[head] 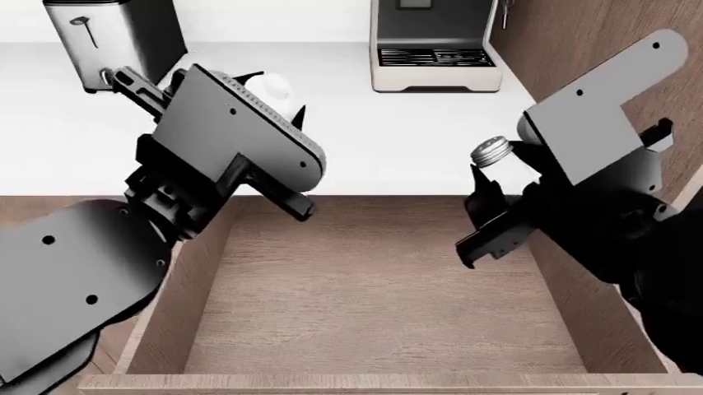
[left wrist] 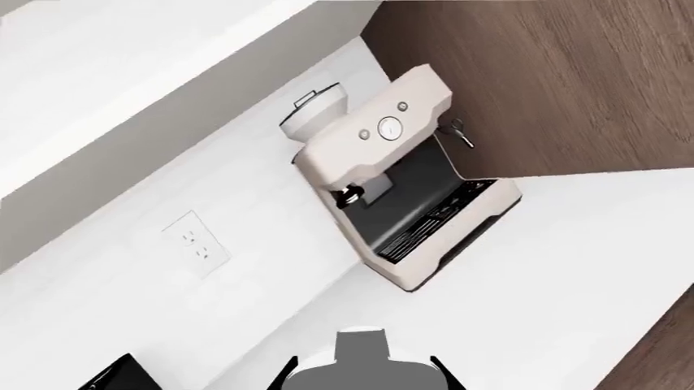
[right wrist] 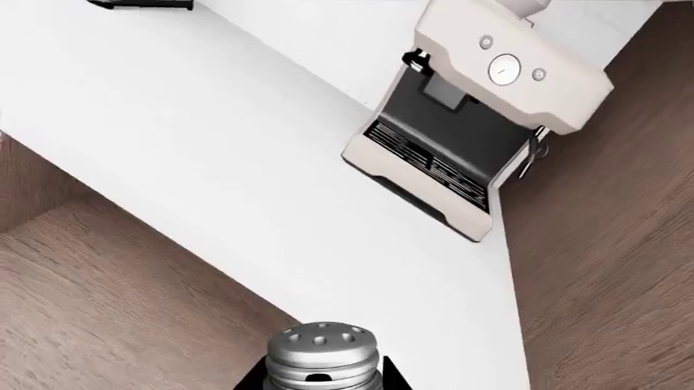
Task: Pick and place the shaker into the drawer. Then close the cabinet.
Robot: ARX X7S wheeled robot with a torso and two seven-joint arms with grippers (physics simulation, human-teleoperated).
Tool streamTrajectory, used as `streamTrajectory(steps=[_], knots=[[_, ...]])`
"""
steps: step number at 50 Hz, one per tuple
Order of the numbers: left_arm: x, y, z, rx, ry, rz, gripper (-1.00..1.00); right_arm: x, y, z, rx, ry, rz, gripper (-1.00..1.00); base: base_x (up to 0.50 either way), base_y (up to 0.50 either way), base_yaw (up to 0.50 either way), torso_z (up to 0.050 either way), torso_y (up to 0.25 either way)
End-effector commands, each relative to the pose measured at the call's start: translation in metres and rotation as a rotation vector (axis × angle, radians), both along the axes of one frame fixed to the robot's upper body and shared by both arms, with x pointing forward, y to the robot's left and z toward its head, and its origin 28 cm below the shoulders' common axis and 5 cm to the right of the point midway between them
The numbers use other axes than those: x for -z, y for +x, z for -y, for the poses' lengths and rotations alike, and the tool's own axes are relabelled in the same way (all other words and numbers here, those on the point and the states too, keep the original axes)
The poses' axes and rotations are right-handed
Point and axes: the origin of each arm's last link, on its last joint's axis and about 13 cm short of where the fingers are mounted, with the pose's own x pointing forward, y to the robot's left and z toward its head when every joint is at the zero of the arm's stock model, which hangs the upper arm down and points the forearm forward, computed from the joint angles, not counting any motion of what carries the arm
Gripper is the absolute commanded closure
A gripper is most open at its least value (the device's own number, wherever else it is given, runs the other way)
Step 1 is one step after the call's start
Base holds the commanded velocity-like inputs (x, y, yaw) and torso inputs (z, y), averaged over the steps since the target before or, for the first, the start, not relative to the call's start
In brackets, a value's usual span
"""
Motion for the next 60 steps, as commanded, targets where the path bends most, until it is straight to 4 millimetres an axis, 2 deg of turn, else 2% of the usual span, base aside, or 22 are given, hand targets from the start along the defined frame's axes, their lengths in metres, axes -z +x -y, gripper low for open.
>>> streamTrajectory(steps=[1, 10, 18, 33, 60], knots=[[0.019, 0.009, 0.0, -0.004, 0.129, -0.053, 1.0, 0.005, 0.006, 0.007, -0.022, -0.081, -0.095, 1.0, 0.0, 0.0, 0.0, 0.0, 0.0], [0.037, 0.009, 0.007, 0.022, 0.209, -0.086, 1.0, 0.021, 0.011, 0.006, -0.082, -0.125, -0.186, 1.0, 0.0, 0.0, 0.0, 0.0, 0.0], [0.05, 0.011, 0.01, 0.029, 0.26, -0.108, 1.0, 0.026, 0.015, 0.006, -0.096, -0.134, -0.204, 1.0, 0.0, 0.0, 0.0, 0.0, 0.0], [0.072, 0.018, 0.014, 0.033, 0.301, -0.153, 1.0, 0.043, 0.024, 0.006, -0.112, -0.113, -0.257, 1.0, 0.0, 0.0, 0.0, 0.0, 0.0], [0.107, 0.032, 0.019, 0.046, 0.317, -0.229, 1.0, 0.09, 0.048, 0.014, -0.113, -0.052, -0.359, 1.0, 0.0, 0.0, 0.0, 0.0, 0.0]])
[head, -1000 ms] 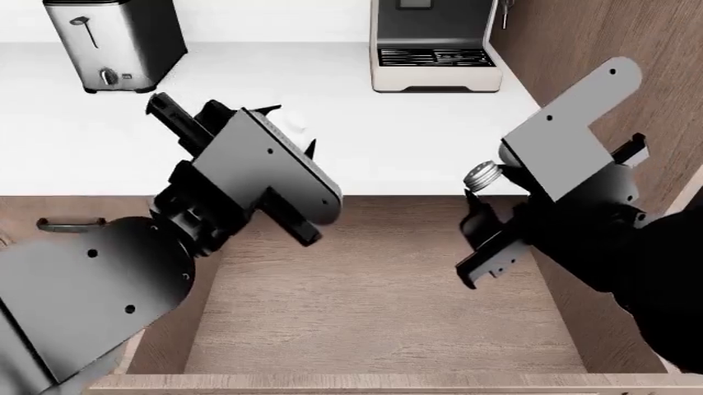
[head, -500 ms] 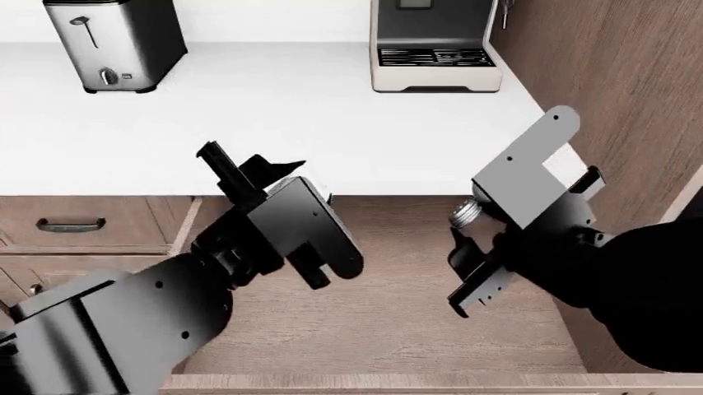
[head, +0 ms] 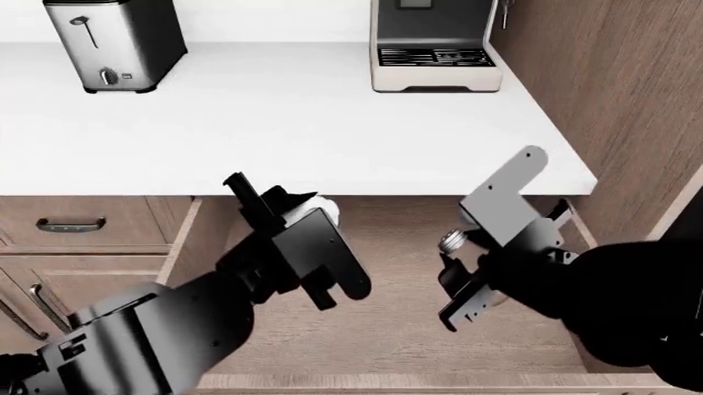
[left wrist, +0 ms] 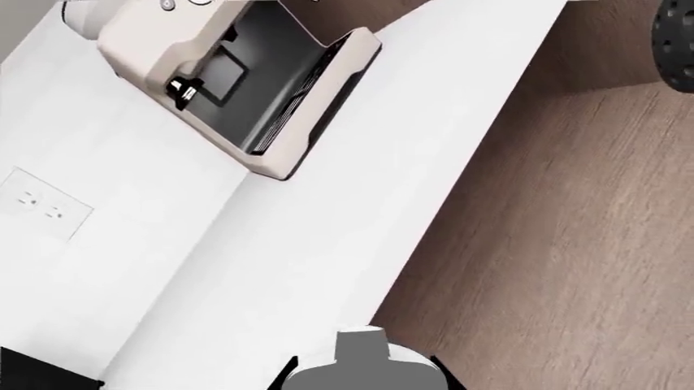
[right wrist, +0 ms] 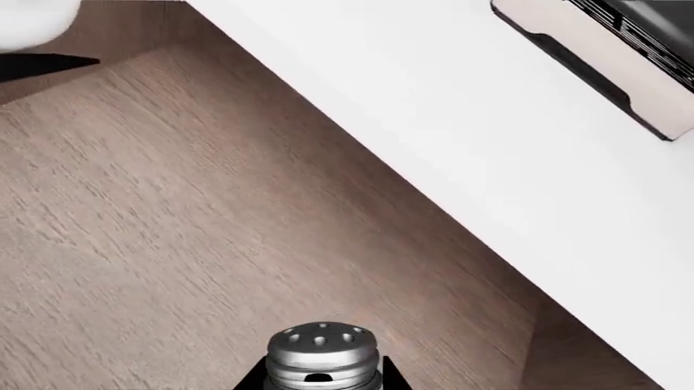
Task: Pick and place the shaker into the drawer. Then close the cabinet.
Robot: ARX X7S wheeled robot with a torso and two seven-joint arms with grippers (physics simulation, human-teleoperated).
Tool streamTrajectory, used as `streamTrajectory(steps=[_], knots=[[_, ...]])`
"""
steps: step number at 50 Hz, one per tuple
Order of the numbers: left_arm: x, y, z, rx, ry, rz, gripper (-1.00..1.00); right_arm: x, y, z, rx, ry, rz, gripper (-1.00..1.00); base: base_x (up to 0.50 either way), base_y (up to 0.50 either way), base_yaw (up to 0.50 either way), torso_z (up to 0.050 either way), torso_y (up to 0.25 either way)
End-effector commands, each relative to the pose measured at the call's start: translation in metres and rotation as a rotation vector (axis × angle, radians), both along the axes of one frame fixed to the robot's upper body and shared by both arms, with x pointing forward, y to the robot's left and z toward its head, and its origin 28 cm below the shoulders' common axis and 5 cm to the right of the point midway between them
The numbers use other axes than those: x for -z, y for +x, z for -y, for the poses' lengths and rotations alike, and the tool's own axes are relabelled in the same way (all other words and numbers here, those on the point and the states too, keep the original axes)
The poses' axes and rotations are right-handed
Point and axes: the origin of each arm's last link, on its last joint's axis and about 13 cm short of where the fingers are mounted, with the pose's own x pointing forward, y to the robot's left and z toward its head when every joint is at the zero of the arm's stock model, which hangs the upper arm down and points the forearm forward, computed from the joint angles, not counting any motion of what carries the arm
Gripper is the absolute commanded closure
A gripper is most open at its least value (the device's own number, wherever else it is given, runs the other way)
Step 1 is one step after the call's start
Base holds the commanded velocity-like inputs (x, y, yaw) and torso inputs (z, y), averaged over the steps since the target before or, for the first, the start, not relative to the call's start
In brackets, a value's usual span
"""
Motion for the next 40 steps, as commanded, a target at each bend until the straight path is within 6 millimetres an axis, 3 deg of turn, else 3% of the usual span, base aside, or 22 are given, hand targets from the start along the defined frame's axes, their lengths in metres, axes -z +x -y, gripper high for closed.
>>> streamTrajectory(steps=[1, 10, 40], knots=[[0.013, 0.006, 0.001, -0.011, 0.0, -0.021, 1.0, 0.018, 0.009, 0.005, 0.012, 0.014, -0.028, 1.0, 0.0, 0.0, 0.0, 0.0, 0.0], [0.026, 0.012, 0.001, -0.018, 0.031, -0.046, 1.0, 0.026, 0.014, 0.004, 0.019, 0.018, -0.048, 1.0, 0.0, 0.0, 0.0, 0.001, 0.0], [0.044, 0.035, 0.003, -0.083, 0.086, -0.1, 1.0, 0.052, 0.043, 0.002, 0.073, 0.013, -0.09, 1.0, 0.0, 0.0, 0.0, 0.0, 0.0]])
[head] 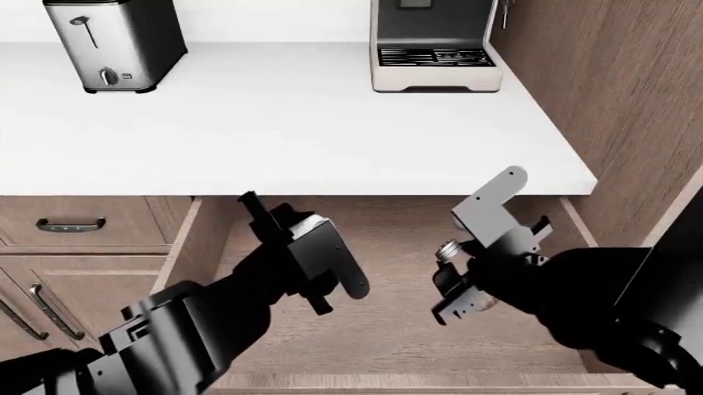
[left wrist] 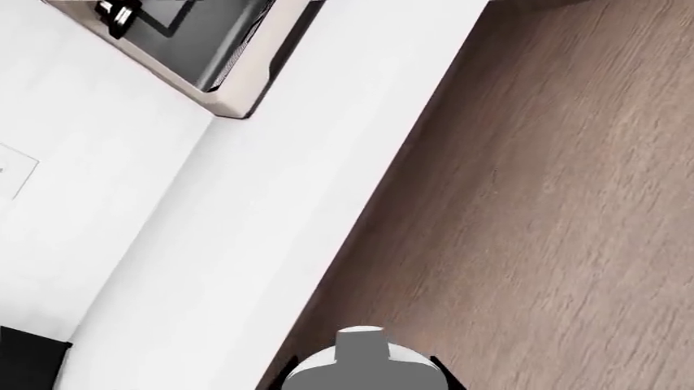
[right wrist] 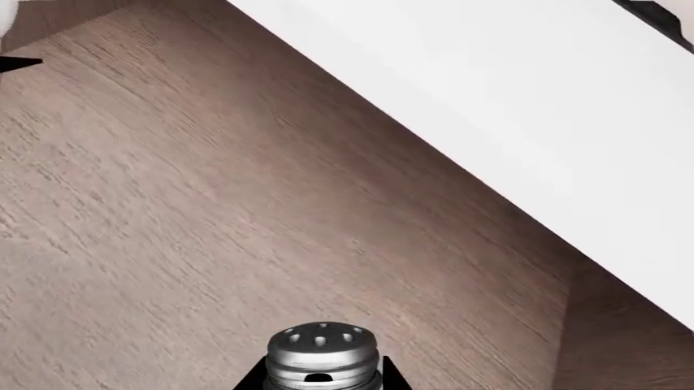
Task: Pick and place the shaker into the drawer. Then close the cabinet.
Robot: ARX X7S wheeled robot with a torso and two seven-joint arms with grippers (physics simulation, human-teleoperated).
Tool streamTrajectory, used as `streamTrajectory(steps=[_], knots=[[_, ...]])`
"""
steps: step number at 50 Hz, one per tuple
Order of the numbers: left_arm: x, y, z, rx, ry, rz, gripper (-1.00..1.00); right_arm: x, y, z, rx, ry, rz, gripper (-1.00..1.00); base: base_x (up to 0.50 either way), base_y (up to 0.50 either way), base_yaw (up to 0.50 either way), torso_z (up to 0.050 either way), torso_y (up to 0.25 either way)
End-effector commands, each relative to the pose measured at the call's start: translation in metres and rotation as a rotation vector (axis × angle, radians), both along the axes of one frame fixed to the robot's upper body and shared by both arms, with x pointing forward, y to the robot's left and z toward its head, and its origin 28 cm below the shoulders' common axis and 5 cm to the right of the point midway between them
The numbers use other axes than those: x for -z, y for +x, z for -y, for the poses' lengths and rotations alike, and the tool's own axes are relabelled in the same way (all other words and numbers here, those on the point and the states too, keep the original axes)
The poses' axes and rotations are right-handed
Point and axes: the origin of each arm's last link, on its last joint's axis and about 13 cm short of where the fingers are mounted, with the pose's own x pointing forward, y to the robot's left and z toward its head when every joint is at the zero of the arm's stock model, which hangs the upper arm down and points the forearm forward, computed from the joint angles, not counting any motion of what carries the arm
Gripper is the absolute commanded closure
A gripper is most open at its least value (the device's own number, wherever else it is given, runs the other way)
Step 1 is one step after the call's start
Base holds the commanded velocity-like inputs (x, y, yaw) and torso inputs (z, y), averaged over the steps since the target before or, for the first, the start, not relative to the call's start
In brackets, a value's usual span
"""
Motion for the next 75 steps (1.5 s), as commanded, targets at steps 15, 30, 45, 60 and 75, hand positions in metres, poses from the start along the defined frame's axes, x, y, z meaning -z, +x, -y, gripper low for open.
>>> streamTrajectory(steps=[15, 30, 45, 60, 75], knots=[[0.02, 0.012, -0.001, -0.039, 0.049, -0.036, 1.0, 0.028, 0.021, -0.001, 0.046, -0.003, -0.036, 1.0, 0.0, 0.0, 0.0, 0.0, 0.001], [0.038, 0.016, -0.003, -0.053, 0.076, -0.07, 1.0, 0.048, 0.029, 0.0, 0.059, 0.005, -0.074, 1.0, 0.0, 0.0, 0.0, 0.0, 0.0], [0.042, 0.016, -0.002, -0.052, 0.09, -0.08, 1.0, 0.059, 0.034, -0.002, 0.055, 0.0, -0.098, 1.0, 0.0, 0.0, 0.0, 0.0, 0.0], [0.051, 0.017, -0.003, -0.055, 0.115, -0.105, 1.0, 0.073, 0.039, -0.004, 0.05, 0.002, -0.125, 1.0, 0.0, 0.0, 0.0, 0.0, 0.0], [0.067, 0.015, -0.001, -0.046, 0.147, -0.143, 1.0, 0.087, 0.042, -0.003, 0.053, 0.016, -0.148, 1.0, 0.0, 0.0, 0.0, 0.0, 0.001]])
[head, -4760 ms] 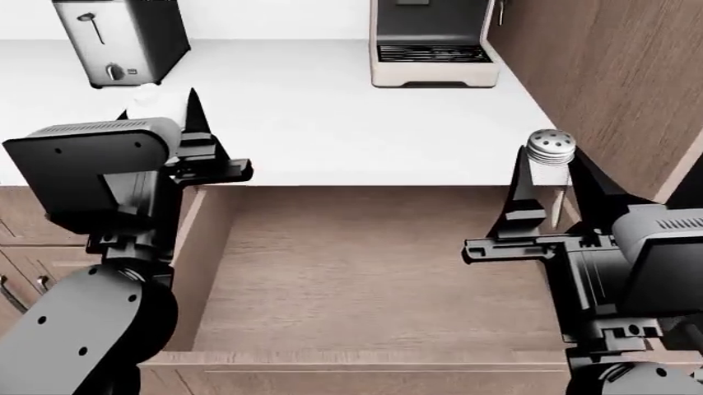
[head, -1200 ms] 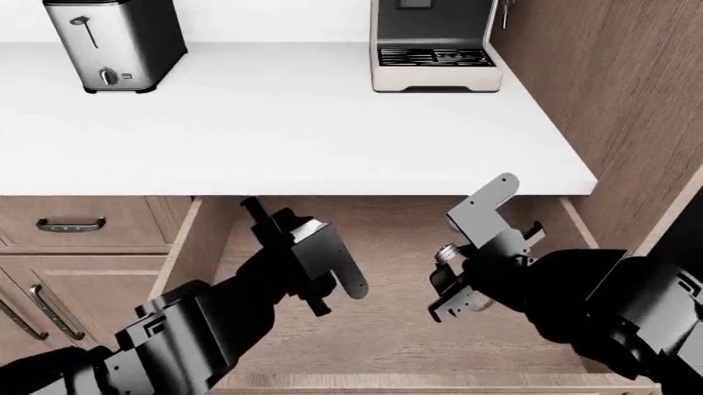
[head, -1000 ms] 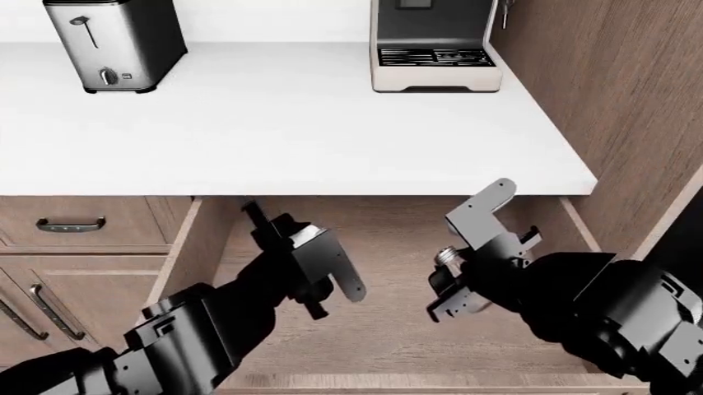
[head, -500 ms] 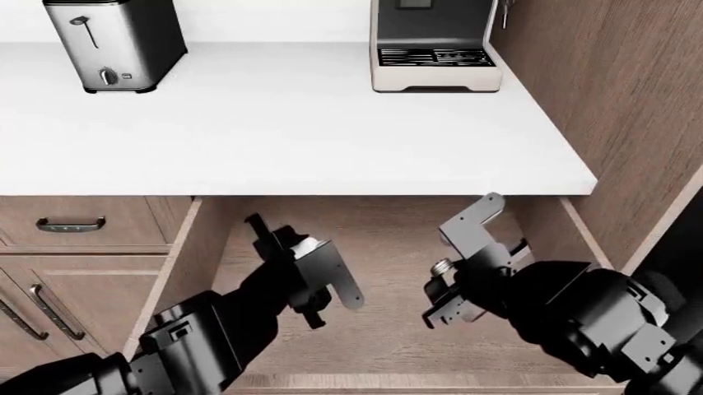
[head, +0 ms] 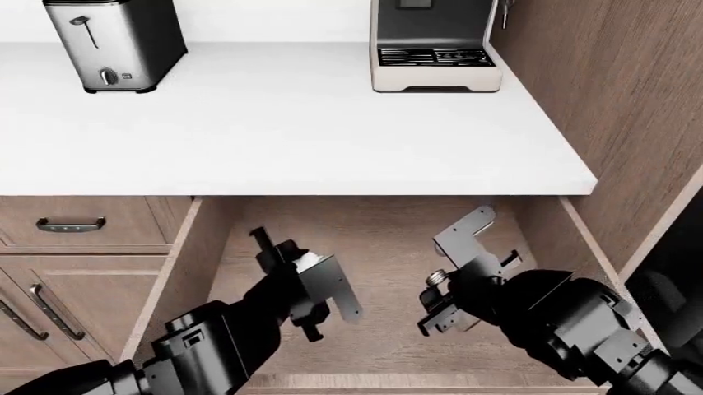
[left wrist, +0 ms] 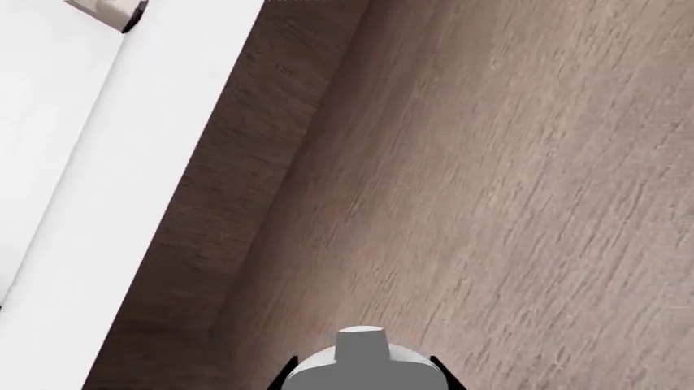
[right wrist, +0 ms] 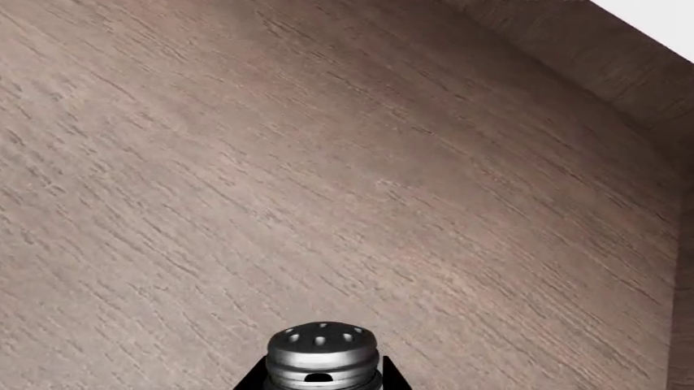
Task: Pick and place the shaker into the drawer. Then close the cabinet.
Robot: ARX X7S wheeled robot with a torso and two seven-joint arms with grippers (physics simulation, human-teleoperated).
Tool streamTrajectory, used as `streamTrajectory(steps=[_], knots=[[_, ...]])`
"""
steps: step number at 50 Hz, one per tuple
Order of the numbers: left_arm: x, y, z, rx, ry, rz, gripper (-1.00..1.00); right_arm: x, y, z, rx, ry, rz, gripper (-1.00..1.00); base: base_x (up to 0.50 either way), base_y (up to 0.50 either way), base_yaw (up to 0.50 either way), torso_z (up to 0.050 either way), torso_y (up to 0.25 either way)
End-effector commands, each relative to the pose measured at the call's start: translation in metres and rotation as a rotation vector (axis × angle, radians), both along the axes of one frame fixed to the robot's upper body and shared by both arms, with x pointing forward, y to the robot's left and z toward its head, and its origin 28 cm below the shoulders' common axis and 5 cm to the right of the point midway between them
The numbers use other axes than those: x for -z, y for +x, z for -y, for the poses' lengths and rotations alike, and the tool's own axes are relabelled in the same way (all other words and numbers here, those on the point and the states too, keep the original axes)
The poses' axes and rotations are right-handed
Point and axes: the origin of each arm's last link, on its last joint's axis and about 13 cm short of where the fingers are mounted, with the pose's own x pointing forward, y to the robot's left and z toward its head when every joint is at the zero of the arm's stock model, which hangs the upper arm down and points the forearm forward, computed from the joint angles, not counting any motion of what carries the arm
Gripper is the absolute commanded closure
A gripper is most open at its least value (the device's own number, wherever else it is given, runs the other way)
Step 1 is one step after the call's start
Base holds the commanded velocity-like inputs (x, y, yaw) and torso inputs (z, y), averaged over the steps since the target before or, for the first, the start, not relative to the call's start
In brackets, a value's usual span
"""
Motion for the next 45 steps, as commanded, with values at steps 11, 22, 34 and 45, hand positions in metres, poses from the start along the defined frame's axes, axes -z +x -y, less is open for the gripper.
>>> streamTrajectory(steps=[11, 22, 34, 45], knots=[[0.01, -0.001, 0.001, -0.001, 0.022, -0.025, 1.0, 0.017, 0.003, -0.001, -0.01, 0.006, -0.029, 1.0, 0.0, 0.0, 0.0, 0.001, 0.0], [0.013, 0.0, 0.0, -0.002, 0.028, -0.036, 1.0, 0.022, 0.005, -0.002, -0.014, 0.003, -0.042, 1.0, 0.0, 0.0, 0.0, 0.0, 0.0], [0.016, -0.002, 0.001, 0.004, 0.048, -0.045, 1.0, 0.026, 0.006, -0.002, -0.012, 0.001, -0.049, 1.0, 0.0, 0.0, 0.0, 0.0, 0.0], [0.019, -0.001, 0.002, 0.002, 0.052, -0.05, 1.0, 0.033, 0.009, -0.001, 0.002, 0.005, -0.062, 1.0, 0.0, 0.0, 0.0, 0.0, 0.0]])
